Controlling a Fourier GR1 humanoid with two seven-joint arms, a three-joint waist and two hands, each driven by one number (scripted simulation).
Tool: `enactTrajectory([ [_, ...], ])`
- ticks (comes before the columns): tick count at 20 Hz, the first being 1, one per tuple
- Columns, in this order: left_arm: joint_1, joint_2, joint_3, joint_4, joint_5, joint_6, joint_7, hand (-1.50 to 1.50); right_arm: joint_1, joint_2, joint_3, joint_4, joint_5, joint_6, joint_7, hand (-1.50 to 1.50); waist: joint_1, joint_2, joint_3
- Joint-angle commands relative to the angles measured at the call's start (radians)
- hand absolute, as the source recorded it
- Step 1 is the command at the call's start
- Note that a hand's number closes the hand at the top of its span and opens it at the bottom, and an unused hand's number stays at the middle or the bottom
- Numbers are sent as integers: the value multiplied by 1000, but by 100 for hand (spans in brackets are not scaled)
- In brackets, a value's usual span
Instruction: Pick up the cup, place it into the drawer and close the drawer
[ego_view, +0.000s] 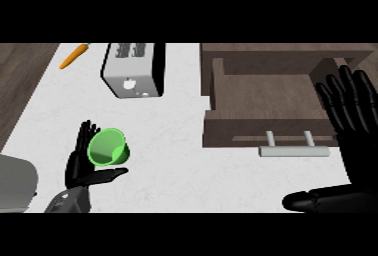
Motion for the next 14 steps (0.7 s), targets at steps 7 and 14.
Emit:
enactTrajectory([
  [7,-64,2,1,85,36,-115,0,-150,-61,-9,7,-36,7,-34,102,-150,1,0,0],
  [14,-74,-8,3,107,61,-225,-44,150,-5,19,33,-17,40,-23,16,-150,1,-1,0],
])
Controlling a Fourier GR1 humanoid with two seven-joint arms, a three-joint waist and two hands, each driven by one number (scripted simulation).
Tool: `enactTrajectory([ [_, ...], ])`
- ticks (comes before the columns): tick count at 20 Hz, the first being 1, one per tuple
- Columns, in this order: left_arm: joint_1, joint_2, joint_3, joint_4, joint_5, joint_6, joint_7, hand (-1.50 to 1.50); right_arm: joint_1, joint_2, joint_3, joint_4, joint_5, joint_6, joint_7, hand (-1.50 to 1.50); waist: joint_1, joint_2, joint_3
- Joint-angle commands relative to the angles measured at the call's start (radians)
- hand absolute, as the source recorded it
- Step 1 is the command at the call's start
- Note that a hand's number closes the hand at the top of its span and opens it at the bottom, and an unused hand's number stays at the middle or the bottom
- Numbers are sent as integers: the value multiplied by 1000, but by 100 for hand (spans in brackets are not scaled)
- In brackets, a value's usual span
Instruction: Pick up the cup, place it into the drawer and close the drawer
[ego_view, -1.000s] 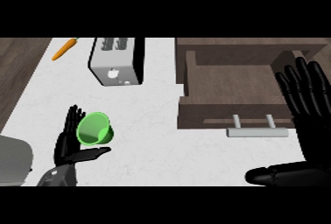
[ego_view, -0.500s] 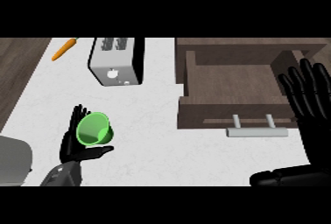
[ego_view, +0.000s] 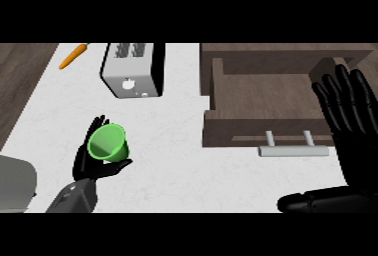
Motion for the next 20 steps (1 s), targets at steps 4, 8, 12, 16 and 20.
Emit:
enactTrajectory([
  [4,-47,26,-3,23,11,-141,-55,150,-29,-37,-72,56,-57,31,-17,-150,-3,3,0],
  [8,-1,-4,-18,-12,-12,-52,-147,150,-37,-20,-23,1,-15,-4,43,-150,3,0,0],
  [12,11,9,3,13,-14,-14,-232,150,-33,-29,-63,51,-47,24,-22,-150,-2,2,0],
  [16,36,-24,11,-56,11,34,-213,150,3,-40,-62,38,-48,47,-29,-150,3,-1,0],
  [20,105,-6,-14,-150,11,-15,-207,150,11,-41,-77,-34,-69,19,39,-150,9,-4,1],
])
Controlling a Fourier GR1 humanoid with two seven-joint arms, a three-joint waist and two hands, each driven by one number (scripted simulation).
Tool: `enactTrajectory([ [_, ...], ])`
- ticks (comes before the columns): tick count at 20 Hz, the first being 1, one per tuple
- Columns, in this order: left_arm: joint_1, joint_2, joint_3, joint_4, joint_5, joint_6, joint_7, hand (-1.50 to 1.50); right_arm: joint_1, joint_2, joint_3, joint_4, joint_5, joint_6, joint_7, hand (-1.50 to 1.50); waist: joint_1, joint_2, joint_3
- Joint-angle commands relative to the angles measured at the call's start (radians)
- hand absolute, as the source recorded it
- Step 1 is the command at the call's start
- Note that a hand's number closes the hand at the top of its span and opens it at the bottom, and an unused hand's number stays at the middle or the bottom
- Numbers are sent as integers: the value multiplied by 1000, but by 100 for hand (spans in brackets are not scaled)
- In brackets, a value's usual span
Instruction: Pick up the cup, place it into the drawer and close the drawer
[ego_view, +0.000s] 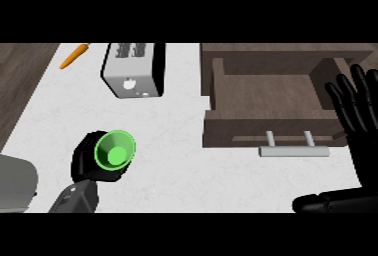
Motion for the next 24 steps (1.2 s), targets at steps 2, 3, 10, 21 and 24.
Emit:
enactTrajectory([
  [2,7,10,-9,-87,12,-51,-62,150,24,10,32,-69,16,-20,55,-150,2,-2,0],
  [3,9,-5,-15,-137,24,-53,-34,150,33,22,26,-29,25,-14,-2,-150,6,-3,1],
  [10,95,-38,-143,-500,16,-44,171,150,44,18,28,-14,40,-5,-19,-150,18,-8,2],
  [21,32,-95,-211,-983,116,119,657,150,21,11,15,19,33,5,-34,-150,8,-3,1],
  [24,-49,-132,-276,-1018,84,255,710,150,0,14,30,-12,32,-12,14,-150,5,-3,1],
])
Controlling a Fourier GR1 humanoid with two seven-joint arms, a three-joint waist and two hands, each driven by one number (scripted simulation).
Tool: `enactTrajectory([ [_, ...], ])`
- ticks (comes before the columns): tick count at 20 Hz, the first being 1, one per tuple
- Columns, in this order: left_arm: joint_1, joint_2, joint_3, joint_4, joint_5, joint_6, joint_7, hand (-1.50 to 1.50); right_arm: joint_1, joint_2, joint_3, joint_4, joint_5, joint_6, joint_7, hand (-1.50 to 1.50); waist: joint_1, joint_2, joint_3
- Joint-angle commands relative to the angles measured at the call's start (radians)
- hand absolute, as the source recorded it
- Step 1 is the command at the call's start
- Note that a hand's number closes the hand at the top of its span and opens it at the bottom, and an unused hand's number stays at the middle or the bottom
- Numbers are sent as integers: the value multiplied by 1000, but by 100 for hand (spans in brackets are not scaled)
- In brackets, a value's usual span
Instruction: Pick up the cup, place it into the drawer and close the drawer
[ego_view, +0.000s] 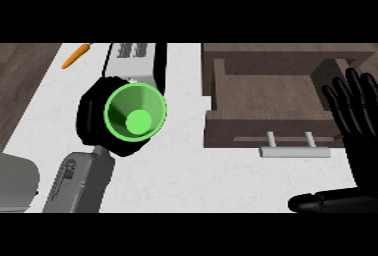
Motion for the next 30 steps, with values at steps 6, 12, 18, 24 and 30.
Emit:
enactTrajectory([
  [6,-232,-15,-36,1,-57,140,171,150,25,13,15,-21,22,-5,-11,-150,-8,2,-1],
  [12,-371,6,-36,26,-70,221,265,150,-15,-17,-43,88,-16,31,-63,-150,-6,3,-1],
  [18,-580,-19,-123,203,-60,367,288,150,15,-3,-15,40,-6,31,-65,-150,-19,4,0],
  [24,-670,-19,-91,427,-59,326,204,150,27,-51,-76,3,-77,63,-17,-150,-25,6,0],
  [30,-791,-19,-204,555,32,463,185,150,59,13,7,33,5,47,-88,-150,-33,7,0],
])
